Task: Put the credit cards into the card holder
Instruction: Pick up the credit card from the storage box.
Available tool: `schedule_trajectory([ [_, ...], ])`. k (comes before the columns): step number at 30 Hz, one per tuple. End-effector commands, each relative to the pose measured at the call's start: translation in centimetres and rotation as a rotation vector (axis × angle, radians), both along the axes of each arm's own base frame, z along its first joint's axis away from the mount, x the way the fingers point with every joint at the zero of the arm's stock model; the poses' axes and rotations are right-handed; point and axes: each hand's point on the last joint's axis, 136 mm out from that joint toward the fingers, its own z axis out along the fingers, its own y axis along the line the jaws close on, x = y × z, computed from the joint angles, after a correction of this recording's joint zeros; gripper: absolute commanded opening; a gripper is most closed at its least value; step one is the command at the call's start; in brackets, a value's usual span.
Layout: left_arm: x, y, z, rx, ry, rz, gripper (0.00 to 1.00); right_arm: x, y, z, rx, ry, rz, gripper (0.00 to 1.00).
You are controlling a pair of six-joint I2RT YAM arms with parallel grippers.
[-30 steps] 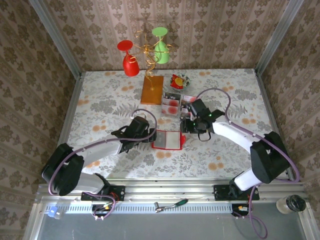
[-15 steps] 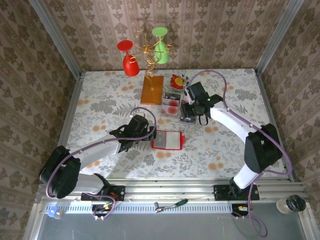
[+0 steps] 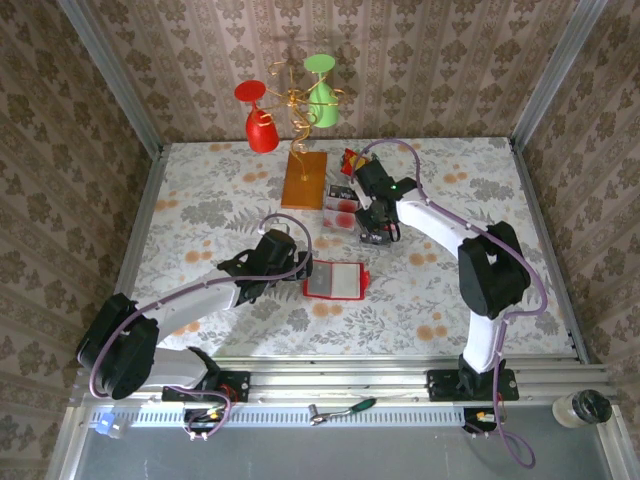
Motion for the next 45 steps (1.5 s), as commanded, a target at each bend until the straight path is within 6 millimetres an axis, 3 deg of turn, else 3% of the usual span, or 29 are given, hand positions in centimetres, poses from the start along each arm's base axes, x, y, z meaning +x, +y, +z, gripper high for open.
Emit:
schedule_trajectory([
  [1,0.0,0.1,0.7,0.007,-0.011,0.005,1.0,-0.1,-1.1,-0.8,-0.109,0.026,0.027,0.4],
  [13,0.1,0.0,0.8,0.005,-0.011,0.005,1.0,0.1,-1.7,-3.6,-0.181,0.081,0.041,0.4],
  [27,0.2,0.0,0.8,-0.002,-0.012,0.007,1.0,-2.0,-2.7,-5.1,-0.223,0.099,0.052,0.37],
  [38,0.2,-0.2,0.8,-0.007,-0.014,0.004,1.0,-3.0,-1.7,-3.9,-0.183,0.091,0.068,0.16],
  [45,0.2,-0.2,0.7,-0.007,-0.011,0.003,1.0,-3.7,-0.5,-3.9,-0.173,0.094,0.093,0.09],
])
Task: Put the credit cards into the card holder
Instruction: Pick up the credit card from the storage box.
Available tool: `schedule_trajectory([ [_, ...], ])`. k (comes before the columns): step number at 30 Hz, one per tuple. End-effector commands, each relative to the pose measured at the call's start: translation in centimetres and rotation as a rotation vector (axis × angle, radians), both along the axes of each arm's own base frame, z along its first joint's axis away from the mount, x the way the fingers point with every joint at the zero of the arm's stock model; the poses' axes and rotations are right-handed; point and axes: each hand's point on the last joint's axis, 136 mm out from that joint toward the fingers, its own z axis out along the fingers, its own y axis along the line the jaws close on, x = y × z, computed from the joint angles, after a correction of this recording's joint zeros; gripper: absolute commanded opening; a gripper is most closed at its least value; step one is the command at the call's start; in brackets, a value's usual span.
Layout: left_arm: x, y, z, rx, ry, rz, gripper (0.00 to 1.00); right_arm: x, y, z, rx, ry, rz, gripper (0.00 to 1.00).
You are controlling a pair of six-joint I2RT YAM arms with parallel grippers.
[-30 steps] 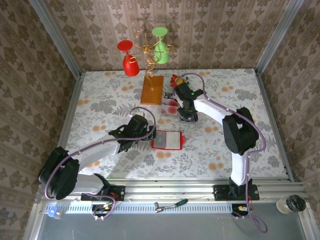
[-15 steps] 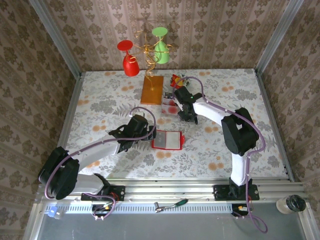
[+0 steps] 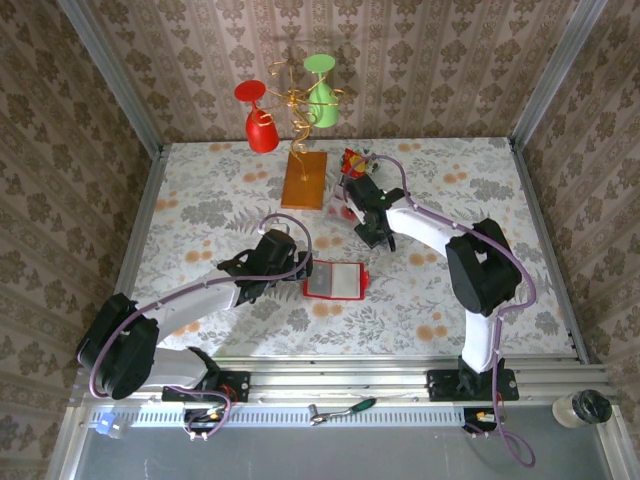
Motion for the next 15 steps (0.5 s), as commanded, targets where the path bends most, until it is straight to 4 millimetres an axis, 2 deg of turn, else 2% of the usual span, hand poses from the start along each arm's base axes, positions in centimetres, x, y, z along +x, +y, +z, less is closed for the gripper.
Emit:
schedule_trajectory([
  [1,0.2,-0.2,0.7,-0.006,-0.011,0.004,1.0,-2.1,0.3,-0.8,0.001,0.061,0.013,0.08],
  [9,0.2,-0.3,0.8,-0.006,-0.012,-0.003,1.0,-1.2,0.6,-0.1,-0.059,0.012,0.095,0.0],
  [15,0.3,-0.3,1.0,-0.004,-0.013,-0.005,1.0,0.1,1.3,3.4,-0.042,-0.096,0.155,0.0],
])
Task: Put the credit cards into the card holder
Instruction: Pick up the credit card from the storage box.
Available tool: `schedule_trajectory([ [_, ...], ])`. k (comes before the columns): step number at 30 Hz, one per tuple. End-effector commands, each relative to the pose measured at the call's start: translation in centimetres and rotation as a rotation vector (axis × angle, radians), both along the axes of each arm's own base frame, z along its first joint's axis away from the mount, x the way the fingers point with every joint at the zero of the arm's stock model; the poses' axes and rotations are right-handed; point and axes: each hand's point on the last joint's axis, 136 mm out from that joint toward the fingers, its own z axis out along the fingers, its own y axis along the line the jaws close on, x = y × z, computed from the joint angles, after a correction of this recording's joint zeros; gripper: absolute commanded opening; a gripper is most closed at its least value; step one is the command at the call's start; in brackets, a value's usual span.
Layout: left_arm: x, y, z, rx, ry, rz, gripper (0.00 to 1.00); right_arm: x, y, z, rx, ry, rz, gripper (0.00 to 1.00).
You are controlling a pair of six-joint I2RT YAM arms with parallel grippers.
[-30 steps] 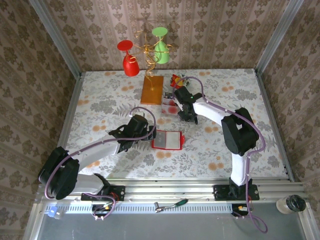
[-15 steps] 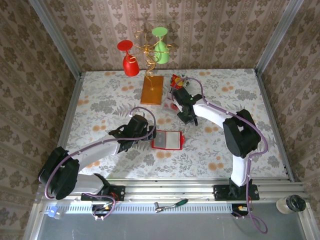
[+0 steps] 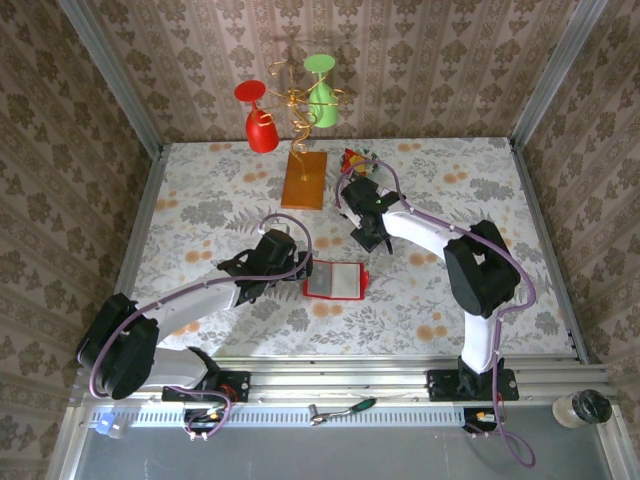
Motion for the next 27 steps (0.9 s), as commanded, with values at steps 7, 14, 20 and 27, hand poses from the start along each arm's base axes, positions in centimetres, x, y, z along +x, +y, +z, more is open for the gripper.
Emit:
schedule_trajectory([
  [7,0.2,0.0,1.0,0.01,-0.016,-0.004,1.0,0.3,1.3,7.4,0.075,-0.162,0.083,0.0],
  [14,-0.2,-0.2,0.9,0.047,-0.004,-0.047,1.0,-1.6,1.7,10.1,0.235,-0.15,-0.024,0.0],
  [20,-0.5,-0.1,0.7,0.097,0.013,-0.075,1.0,-4.6,2.3,11.3,0.458,-0.108,-0.148,0.0],
  [27,-0.5,-0.5,0.9,0.172,0.02,-0.108,1.0,-8.1,3.0,11.6,0.739,-0.065,-0.26,0.0],
])
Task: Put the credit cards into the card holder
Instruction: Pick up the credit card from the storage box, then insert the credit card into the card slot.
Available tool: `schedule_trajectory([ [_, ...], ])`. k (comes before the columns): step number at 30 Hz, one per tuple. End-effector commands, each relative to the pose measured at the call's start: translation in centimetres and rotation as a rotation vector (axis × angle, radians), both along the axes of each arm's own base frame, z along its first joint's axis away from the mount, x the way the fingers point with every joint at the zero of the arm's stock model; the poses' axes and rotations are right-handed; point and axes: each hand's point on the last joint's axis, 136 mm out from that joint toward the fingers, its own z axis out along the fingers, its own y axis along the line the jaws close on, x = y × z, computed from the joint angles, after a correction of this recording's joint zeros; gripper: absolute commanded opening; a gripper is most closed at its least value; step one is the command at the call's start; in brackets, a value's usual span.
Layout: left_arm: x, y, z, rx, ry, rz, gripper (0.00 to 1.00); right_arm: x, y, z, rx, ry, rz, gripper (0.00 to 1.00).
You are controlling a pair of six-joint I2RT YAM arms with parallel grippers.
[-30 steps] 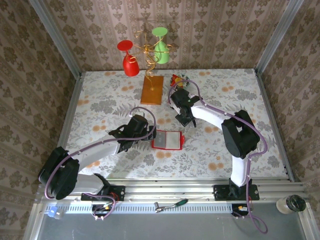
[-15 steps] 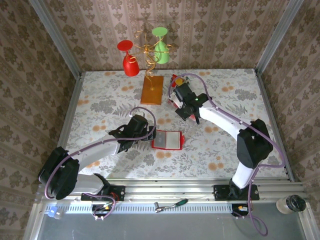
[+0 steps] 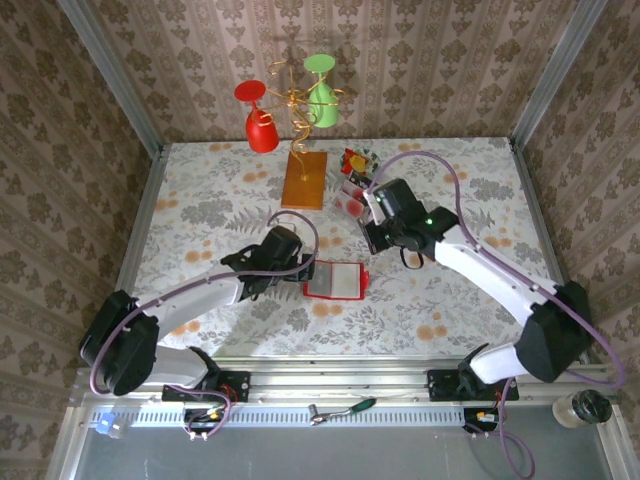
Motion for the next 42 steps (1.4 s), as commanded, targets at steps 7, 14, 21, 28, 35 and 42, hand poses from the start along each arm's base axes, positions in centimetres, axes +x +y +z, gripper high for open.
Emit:
schedule_trajectory([
  [7,-0.1,-0.2,0.6,0.107,-0.012,-0.042,1.0,-3.1,2.0,-0.8,0.402,0.08,-0.114,0.0],
  [14,-0.2,-1.0,0.2,0.167,-0.025,-0.068,1.0,-3.7,2.5,-2.7,0.521,0.118,-0.163,0.0],
  [21,-0.2,-1.9,-0.9,0.176,-0.029,-0.089,1.0,-3.6,3.0,-4.1,0.586,0.141,-0.189,0.0],
  [28,-0.5,-2.6,-2.3,0.219,-0.05,-0.124,1.0,-3.6,3.9,-6.7,0.611,0.202,-0.188,0.0],
  [35,-1.0,-2.5,-3.4,0.235,-0.04,-0.125,1.0,-3.7,4.6,-8.0,0.609,0.236,-0.169,0.0],
  [42,-1.3,-2.0,-4.6,0.251,-0.022,-0.116,1.0,-3.4,5.2,-9.1,0.591,0.271,-0.153,0.0],
])
